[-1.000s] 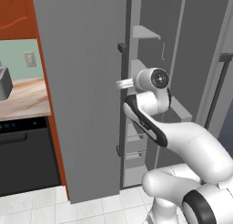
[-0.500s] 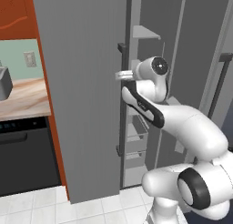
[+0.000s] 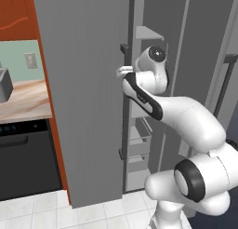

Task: Gather the cucumber and lemon from the fridge and place them on a tray on the dining counter. Then gather the steak and fish from the fridge and place them on the other tray.

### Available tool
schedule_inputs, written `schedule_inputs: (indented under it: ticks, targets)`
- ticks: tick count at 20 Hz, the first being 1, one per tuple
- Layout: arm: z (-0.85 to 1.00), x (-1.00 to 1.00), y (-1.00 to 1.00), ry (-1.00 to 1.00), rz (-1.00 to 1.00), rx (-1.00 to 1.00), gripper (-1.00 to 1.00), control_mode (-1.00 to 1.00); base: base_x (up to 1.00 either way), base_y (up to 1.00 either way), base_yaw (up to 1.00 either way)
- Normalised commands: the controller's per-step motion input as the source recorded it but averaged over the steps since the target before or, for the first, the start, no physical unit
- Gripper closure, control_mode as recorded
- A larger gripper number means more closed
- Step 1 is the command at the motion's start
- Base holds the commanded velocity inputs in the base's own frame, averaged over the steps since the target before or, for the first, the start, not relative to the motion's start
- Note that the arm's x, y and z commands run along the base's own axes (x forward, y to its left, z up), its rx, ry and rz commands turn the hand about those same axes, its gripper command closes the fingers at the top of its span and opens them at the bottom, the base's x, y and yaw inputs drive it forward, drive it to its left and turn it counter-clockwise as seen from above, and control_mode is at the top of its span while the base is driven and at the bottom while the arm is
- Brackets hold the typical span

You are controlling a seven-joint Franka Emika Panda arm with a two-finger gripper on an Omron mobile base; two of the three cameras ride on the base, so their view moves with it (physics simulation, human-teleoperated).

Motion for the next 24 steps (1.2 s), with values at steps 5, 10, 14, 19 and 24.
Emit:
schedule_inputs:
  ticks: [5, 10, 14, 19, 24]
  targets:
    - [-0.04, 0.22, 0.01, 0.02, -0.05, 0.00, -1.00, -1.00, 0.00, 0.00, 0.00]
    - [-0.05, 0.23, 0.00, 0.00, -0.01, 0.00, -1.00, -1.00, 0.00, 0.00, 0.00]
    - [-0.04, 0.11, 0.00, 0.00, 0.00, 0.00, -1.00, -1.00, 0.00, 0.00, 0.00]
    - [-0.08, 0.16, 0.00, 0.00, 0.00, 0.00, -1.00, -1.00, 0.00, 0.00, 0.00]
    - [-0.12, 0.25, 0.00, 0.00, 0.00, 0.00, -1.00, -1.00, 0.00, 0.00, 0.00]
